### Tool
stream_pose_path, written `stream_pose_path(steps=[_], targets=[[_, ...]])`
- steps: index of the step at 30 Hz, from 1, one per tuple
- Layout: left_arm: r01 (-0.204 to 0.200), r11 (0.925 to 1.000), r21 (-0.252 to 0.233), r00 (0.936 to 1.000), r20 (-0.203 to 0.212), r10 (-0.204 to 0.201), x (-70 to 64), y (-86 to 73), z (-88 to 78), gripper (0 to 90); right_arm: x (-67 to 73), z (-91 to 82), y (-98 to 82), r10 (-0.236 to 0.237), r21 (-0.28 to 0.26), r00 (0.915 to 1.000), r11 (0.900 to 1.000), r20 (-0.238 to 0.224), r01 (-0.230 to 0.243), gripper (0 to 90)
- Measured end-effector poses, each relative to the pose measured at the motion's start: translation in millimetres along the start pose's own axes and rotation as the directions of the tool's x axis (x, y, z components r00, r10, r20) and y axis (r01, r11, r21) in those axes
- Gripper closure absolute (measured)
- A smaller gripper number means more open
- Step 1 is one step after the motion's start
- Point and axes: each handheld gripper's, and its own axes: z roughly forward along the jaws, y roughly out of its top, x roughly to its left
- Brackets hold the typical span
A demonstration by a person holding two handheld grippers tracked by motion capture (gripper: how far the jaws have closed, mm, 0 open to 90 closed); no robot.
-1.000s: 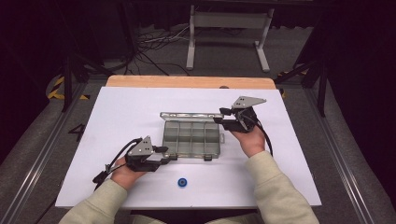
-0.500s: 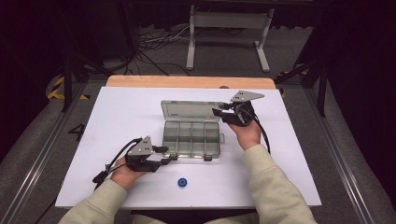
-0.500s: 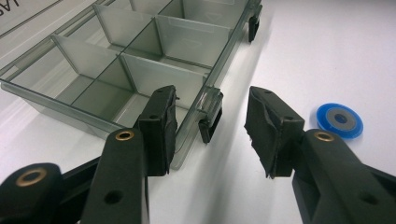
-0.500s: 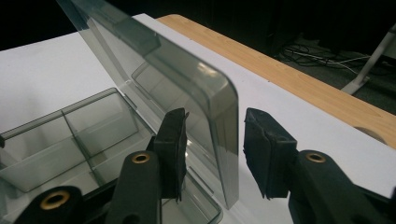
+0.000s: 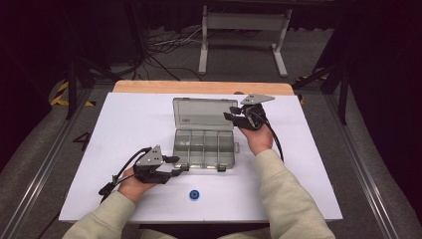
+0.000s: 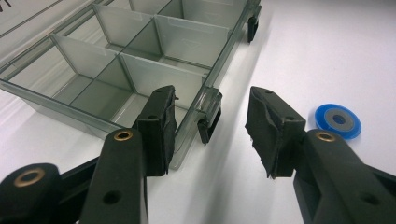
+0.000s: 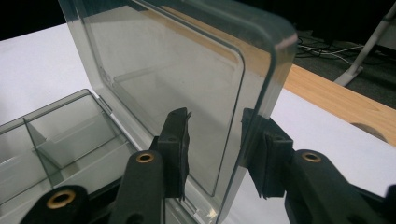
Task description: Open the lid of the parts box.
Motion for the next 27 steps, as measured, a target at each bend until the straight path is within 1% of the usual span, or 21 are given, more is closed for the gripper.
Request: stream_pose_path(steps=[2, 4, 7, 16, 18, 27], targets=[[0.000, 1.0000, 0.000, 1.0000, 0.000, 0.000, -0.1, 0.0, 0.0, 52.7, -1.1, 0.8, -0.1, 0.005, -0.001, 1.0000, 1.000, -0.002, -0.005, 61.7], [0.000, 1.0000, 0.001, 1.0000, 0.001, 0.000, -0.1, 0.1, -0.1, 52.6, -4.2, 4.1, -1.5, 0.016, 0.000, 0.9999, 1.000, 0.007, -0.016, 61.8], [0.000, 1.0000, 0.001, 1.0000, 0.000, 0.000, -0.1, 0.1, -0.1, 52.6, -5.6, 5.8, -2.5, 0.021, 0.003, 0.9997, 1.000, 0.009, -0.021, 61.8], [0.001, 1.0000, 0.001, 1.0000, -0.002, -0.001, -0.4, 0.1, 0.1, 52.2, -13.2, 15.5, -9.0, 0.055, 0.012, 0.9985, 0.998, 0.002, -0.055, 61.2], [0.002, 1.0000, 0.002, 1.0000, 0.003, -0.002, -0.7, 0.1, 0.8, 51.7, -13.3, 17.5, -10.1, 0.061, 0.016, 0.9981, 0.998, 0.007, -0.061, 60.7], [-0.002, 1.0000, 0.004, 1.0000, 0.000, 0.002, -1.0, 0.2, 0.8, 51.7, -14.5, 27.0, -14.6, 0.074, 0.033, 0.9971, 0.997, 0.019, -0.075, 56.3]])
